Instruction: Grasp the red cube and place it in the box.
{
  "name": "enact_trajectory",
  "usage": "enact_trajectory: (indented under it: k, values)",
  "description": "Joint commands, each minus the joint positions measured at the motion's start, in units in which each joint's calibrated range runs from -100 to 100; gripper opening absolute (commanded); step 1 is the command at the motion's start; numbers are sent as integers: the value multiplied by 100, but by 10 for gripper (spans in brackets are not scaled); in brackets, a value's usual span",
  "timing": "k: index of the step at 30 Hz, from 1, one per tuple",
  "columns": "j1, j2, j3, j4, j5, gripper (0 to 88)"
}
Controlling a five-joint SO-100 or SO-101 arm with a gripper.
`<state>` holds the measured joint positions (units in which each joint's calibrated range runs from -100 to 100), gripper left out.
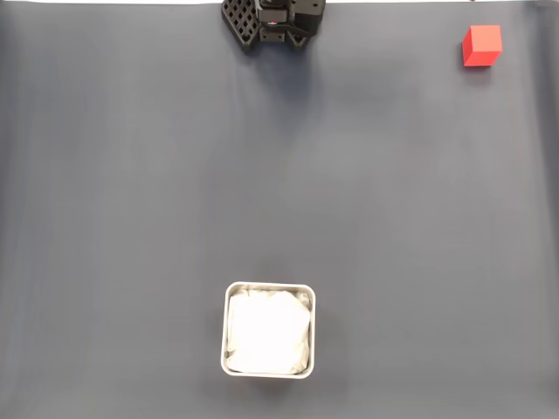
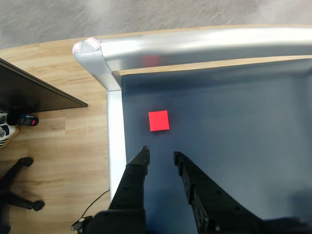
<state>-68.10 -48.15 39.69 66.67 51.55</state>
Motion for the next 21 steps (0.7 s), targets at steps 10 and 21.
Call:
enact_trajectory:
  k: [10, 21]
  values:
    - [-22, 231, 118, -626, 264, 154]
    - [6, 353, 410, -1142, 274, 214]
